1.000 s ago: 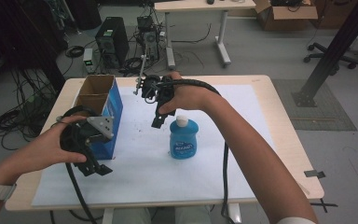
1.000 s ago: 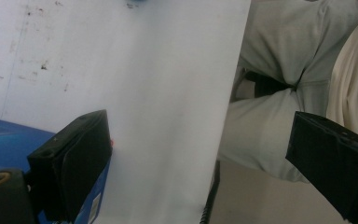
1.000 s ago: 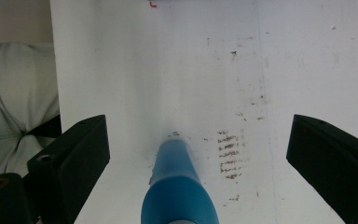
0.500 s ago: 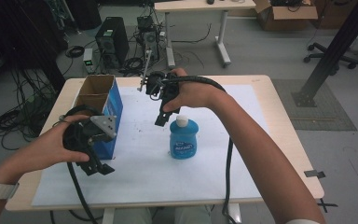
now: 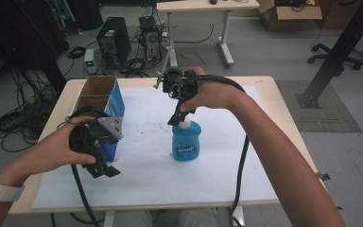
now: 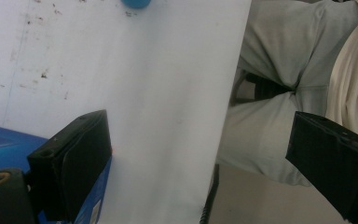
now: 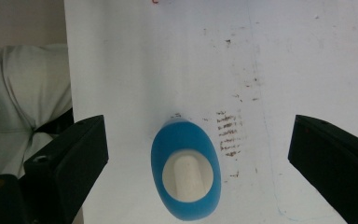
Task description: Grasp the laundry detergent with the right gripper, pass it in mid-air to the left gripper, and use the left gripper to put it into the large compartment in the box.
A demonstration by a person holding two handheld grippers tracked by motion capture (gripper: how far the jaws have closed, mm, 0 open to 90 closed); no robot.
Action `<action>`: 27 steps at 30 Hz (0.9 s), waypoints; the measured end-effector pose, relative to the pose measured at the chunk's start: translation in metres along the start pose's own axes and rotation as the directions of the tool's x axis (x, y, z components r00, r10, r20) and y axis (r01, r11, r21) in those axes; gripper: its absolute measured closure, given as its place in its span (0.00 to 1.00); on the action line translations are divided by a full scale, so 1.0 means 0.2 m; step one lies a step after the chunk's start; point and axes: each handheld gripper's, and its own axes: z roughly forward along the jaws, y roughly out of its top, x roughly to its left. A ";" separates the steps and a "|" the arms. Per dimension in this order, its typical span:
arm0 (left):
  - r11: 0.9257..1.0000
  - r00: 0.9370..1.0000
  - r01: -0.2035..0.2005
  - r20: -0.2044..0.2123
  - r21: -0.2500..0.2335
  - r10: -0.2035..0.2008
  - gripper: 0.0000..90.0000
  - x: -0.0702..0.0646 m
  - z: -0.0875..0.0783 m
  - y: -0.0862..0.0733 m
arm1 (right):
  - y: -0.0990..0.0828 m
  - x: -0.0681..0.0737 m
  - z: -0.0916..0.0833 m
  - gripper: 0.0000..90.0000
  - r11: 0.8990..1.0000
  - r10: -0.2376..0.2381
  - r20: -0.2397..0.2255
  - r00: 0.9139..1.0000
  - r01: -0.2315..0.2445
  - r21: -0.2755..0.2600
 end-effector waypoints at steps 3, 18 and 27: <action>1.000 1.000 0.000 -0.001 -0.002 0.000 0.08 0.00 0.00 0.00 | -0.03 0.00 -0.02 0.06 1.000 0.008 0.001 1.000 -0.008 -0.009; 1.000 1.000 0.006 -0.007 0.002 -0.006 0.08 0.00 0.02 0.00 | -0.16 0.00 -0.04 0.06 0.999 0.026 -0.013 1.000 -0.026 -0.033; 1.000 1.000 0.013 -0.003 -0.002 -0.013 0.08 -0.01 0.02 0.00 | -0.24 -0.01 -0.03 0.05 0.998 0.030 -0.013 0.999 -0.031 -0.046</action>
